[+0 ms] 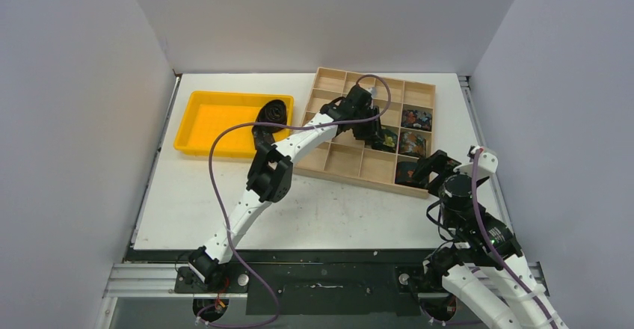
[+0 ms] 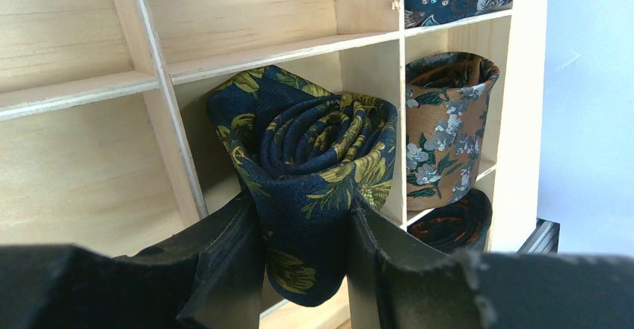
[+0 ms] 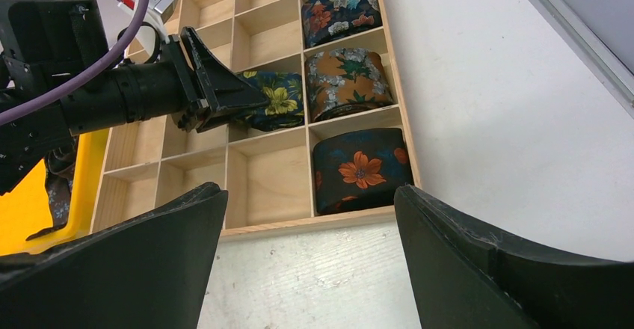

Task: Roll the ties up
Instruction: Place the tie in the storage box.

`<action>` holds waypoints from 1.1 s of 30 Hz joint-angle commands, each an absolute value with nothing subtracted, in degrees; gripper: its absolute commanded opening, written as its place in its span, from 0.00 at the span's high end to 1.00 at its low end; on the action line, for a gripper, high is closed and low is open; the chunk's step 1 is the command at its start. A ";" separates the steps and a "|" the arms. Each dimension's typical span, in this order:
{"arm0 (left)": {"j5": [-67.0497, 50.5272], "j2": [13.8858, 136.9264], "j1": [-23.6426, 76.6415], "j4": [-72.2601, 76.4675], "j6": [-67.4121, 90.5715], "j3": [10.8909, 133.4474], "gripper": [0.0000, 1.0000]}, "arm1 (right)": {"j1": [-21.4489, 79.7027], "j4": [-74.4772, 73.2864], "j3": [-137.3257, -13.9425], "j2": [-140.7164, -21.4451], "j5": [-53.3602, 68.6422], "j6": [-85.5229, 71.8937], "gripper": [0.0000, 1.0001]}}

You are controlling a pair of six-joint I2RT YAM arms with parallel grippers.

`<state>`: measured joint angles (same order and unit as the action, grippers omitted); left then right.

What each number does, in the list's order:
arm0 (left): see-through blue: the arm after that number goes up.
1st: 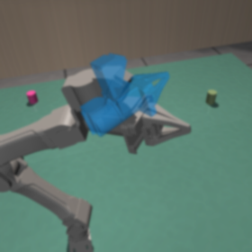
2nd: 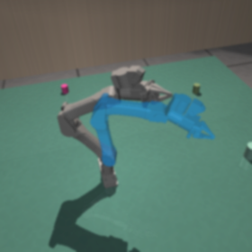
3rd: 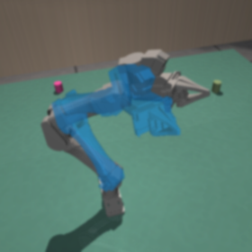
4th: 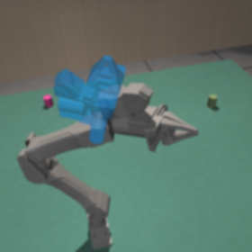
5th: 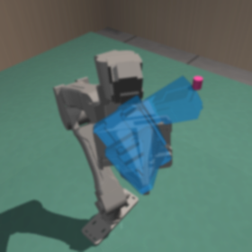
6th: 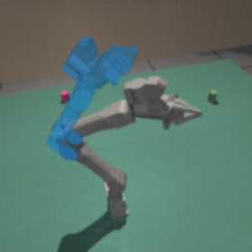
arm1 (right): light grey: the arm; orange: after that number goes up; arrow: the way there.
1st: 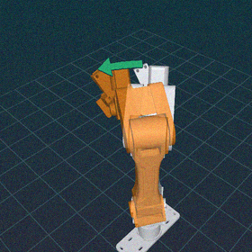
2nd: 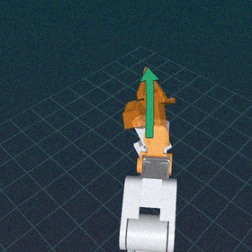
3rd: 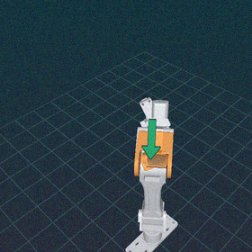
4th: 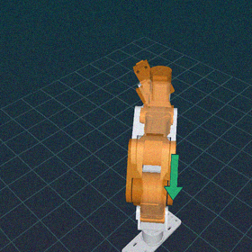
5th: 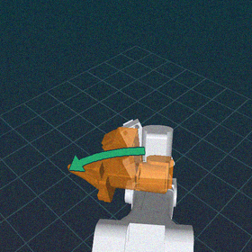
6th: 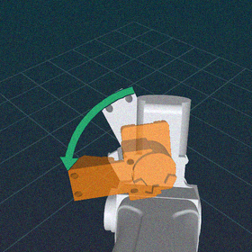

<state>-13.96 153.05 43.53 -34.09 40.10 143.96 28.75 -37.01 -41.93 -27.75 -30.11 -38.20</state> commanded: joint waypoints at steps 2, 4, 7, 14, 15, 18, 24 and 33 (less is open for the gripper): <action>-13.76 154.30 43.44 -33.64 40.07 144.40 0.74 | 31.05 -36.68 -41.64 -27.77 -34.23 -38.69 0.15; -13.01 152.54 43.33 -33.42 39.51 142.92 0.60 | 31.51 -36.95 -41.66 -27.77 -34.80 -38.99 0.15; -11.87 149.66 43.17 -32.87 38.64 140.43 0.48 | 31.91 -37.22 -41.75 -27.61 -35.28 -39.26 0.15; -9.85 145.09 43.02 -34.13 36.71 137.92 0.32 | 32.63 -37.94 -42.00 -27.27 -36.20 -40.03 0.15; -9.27 144.63 43.05 -34.72 36.35 137.76 0.30 | 32.82 -38.04 -42.01 -27.23 -36.28 -40.15 0.15; -7.34 142.88 43.02 -35.73 35.12 136.30 0.25 | 33.12 -38.38 -42.10 -26.95 -36.63 -40.49 0.15; -5.82 138.11 43.02 -35.42 33.79 133.15 0.22 | 33.87 -39.00 -42.27 -26.66 -37.09 -41.11 0.15; -12.39 134.66 42.99 -25.69 34.45 129.04 0.44 | 34.54 -38.94 -42.10 -26.54 -37.62 -41.22 0.15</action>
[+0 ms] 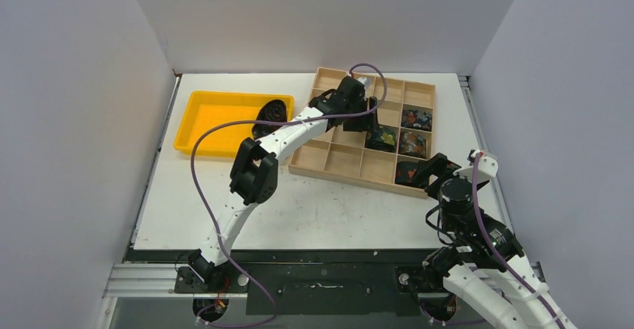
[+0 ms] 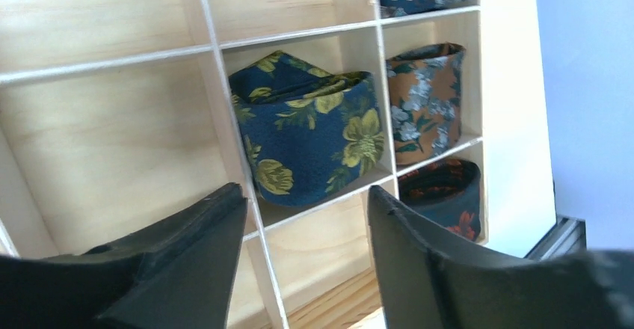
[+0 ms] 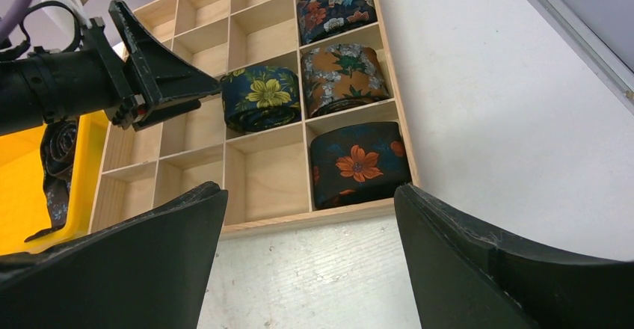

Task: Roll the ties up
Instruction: Place the tie in the storage box.

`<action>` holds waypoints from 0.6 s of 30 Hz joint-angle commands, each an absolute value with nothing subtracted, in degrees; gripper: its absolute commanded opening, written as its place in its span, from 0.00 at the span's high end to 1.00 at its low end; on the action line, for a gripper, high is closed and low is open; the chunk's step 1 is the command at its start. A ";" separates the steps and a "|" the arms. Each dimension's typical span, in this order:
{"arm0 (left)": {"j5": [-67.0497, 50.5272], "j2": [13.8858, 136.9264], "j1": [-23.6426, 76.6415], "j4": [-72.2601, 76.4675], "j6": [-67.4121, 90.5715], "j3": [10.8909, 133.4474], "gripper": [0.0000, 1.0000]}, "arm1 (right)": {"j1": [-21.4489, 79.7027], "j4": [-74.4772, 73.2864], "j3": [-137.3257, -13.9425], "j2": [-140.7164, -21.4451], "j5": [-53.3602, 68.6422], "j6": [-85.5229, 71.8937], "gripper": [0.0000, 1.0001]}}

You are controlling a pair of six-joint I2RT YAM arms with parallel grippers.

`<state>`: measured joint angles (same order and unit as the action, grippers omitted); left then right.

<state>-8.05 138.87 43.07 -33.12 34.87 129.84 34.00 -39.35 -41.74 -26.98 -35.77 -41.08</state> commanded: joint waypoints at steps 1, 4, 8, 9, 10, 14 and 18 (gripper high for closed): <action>-13.40 135.45 42.94 -24.96 34.87 129.47 0.53 | 34.61 -38.87 -42.03 -26.54 -37.62 -41.22 0.15; -15.54 139.81 42.74 -25.58 35.78 133.65 0.73 | 34.76 -38.85 -42.01 -26.47 -37.69 -41.13 0.15; -16.52 143.66 42.53 -26.19 36.56 136.65 0.84 | 35.16 -38.85 -41.97 -26.48 -38.03 -41.14 0.15; -16.47 144.08 42.46 -25.95 36.79 136.67 0.85 | 35.19 -38.77 -41.93 -26.46 -38.05 -41.16 0.15; -16.58 144.53 42.39 -25.67 36.91 136.72 0.86 | 35.28 -38.76 -41.92 -26.52 -38.13 -41.14 0.15; -17.08 146.48 42.06 -25.16 37.43 137.46 0.89 | 35.42 -38.58 -41.84 -26.79 -38.32 -40.96 0.15; -18.74 148.65 41.99 -23.47 38.39 138.35 0.89 | 35.53 -38.54 -41.75 -26.91 -38.47 -40.96 0.15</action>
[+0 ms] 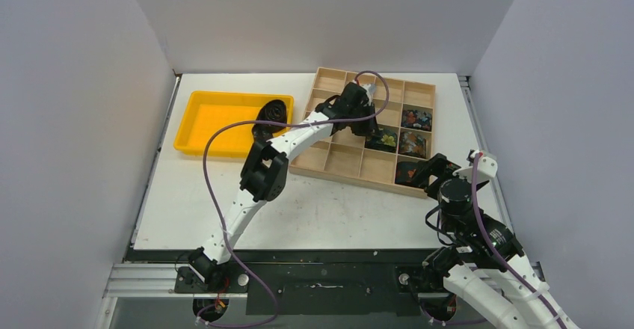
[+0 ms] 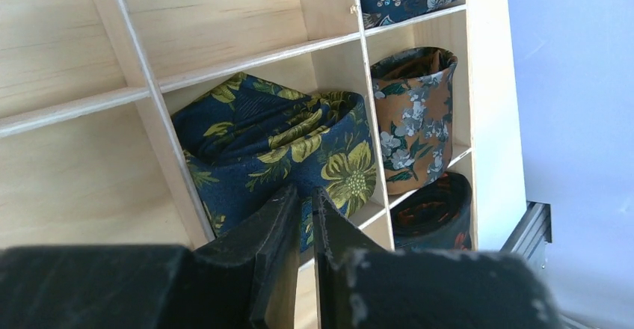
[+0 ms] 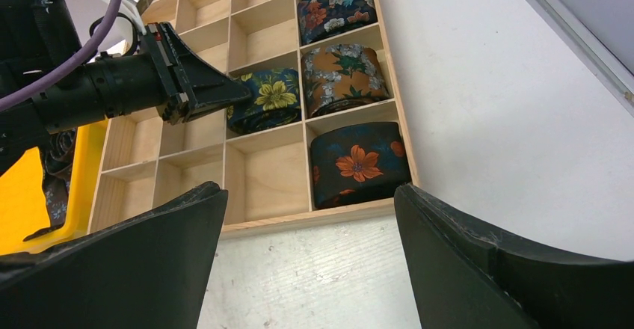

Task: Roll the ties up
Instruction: Place the tie in the storage box, then reset both arms

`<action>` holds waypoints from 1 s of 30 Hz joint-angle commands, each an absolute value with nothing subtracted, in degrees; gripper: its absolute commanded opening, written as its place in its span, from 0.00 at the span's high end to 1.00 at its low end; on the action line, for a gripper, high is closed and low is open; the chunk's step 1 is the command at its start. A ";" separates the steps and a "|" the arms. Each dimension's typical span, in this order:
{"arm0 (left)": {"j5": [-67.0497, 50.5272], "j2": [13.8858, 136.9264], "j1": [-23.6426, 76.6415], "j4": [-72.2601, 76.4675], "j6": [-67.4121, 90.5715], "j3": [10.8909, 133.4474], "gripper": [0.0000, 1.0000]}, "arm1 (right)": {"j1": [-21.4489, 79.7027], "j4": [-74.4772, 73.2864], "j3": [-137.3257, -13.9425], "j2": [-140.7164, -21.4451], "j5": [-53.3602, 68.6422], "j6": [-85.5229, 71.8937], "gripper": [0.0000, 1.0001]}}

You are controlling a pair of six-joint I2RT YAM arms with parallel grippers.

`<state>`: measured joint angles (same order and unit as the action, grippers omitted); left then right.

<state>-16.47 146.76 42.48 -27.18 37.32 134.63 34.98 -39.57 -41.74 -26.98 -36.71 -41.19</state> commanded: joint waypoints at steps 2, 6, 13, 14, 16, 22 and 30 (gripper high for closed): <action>-19.72 149.81 42.01 -22.68 39.27 139.29 0.89 | 35.61 -38.56 -41.75 -27.00 -38.58 -40.96 0.15; -21.03 151.69 42.18 -21.89 40.38 141.16 0.89 | 35.77 -38.58 -41.75 -27.24 -38.92 -41.01 0.15; -18.95 142.67 42.09 -20.34 37.30 134.63 0.69 | 35.83 -38.76 -41.84 -27.52 -39.46 -41.04 0.15; -18.19 140.32 42.04 -20.11 36.83 132.99 0.62 | 35.81 -38.83 -41.84 -27.56 -39.46 -41.11 0.15; -16.44 134.52 42.06 -19.46 35.68 129.05 0.51 | 35.82 -38.93 -41.92 -27.51 -39.27 -41.22 0.15; -12.86 113.42 41.49 -10.46 37.32 106.43 0.30 | 35.75 -37.72 -41.92 -27.80 -35.30 -40.45 0.14; 6.61 88.29 39.38 -16.18 40.07 79.16 0.03 | 35.81 -28.86 -38.89 -32.06 -23.57 -37.63 0.12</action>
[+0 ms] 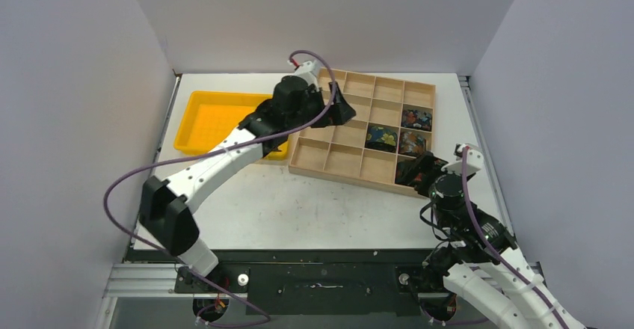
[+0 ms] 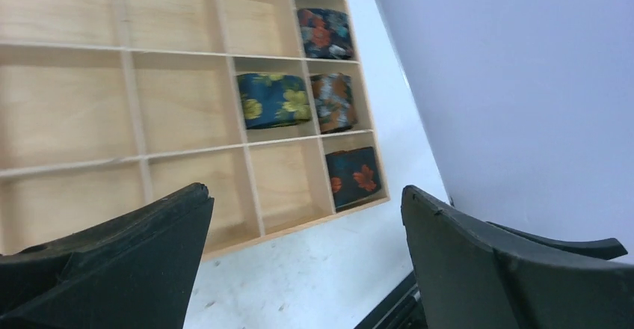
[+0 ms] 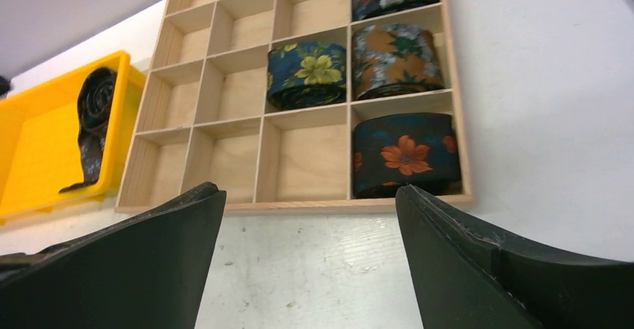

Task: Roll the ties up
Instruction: Reset both arms

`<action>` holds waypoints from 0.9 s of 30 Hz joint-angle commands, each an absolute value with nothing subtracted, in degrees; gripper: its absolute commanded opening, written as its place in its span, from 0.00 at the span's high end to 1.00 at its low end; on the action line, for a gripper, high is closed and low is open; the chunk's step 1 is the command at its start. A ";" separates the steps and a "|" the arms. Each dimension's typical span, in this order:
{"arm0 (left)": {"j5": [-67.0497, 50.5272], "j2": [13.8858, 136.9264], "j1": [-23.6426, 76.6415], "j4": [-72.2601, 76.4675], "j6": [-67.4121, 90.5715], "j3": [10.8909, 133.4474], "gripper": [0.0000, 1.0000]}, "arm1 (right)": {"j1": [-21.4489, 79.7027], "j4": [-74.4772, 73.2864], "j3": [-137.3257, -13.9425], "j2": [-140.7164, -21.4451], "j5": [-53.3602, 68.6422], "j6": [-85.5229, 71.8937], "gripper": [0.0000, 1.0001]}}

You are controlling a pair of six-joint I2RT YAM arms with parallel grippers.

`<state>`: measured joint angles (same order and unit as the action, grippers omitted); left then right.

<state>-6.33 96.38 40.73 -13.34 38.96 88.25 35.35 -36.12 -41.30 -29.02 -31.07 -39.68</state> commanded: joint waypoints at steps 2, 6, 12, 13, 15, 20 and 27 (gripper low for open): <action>10.74 83.62 38.33 -20.08 40.95 74.10 0.01 | 35.82 -26.58 -37.84 -33.61 -21.26 -37.34 0.12; 17.80 75.69 37.45 -25.77 41.64 66.01 0.04 | 35.86 -24.80 -37.44 -35.60 -21.26 -36.88 0.12; 24.55 65.91 37.44 -33.25 41.58 58.67 0.04 | 35.86 -23.36 -37.40 -34.99 -24.77 -35.12 0.10; 25.29 64.56 37.44 -34.37 41.53 58.04 0.04 | 35.82 -23.12 -37.32 -34.72 -25.48 -35.16 0.09; 26.84 62.07 37.44 -35.86 41.13 56.98 0.04 | 35.81 -22.19 -36.97 -34.59 -26.37 -35.31 0.06; 28.86 56.84 37.44 -36.42 39.17 55.79 0.04 | 35.84 -21.13 -36.56 -36.64 -27.16 -37.71 0.07; 36.78 51.70 38.74 -36.69 38.43 52.93 0.04 | 35.94 -13.20 -29.55 -34.72 -25.94 -43.22 0.10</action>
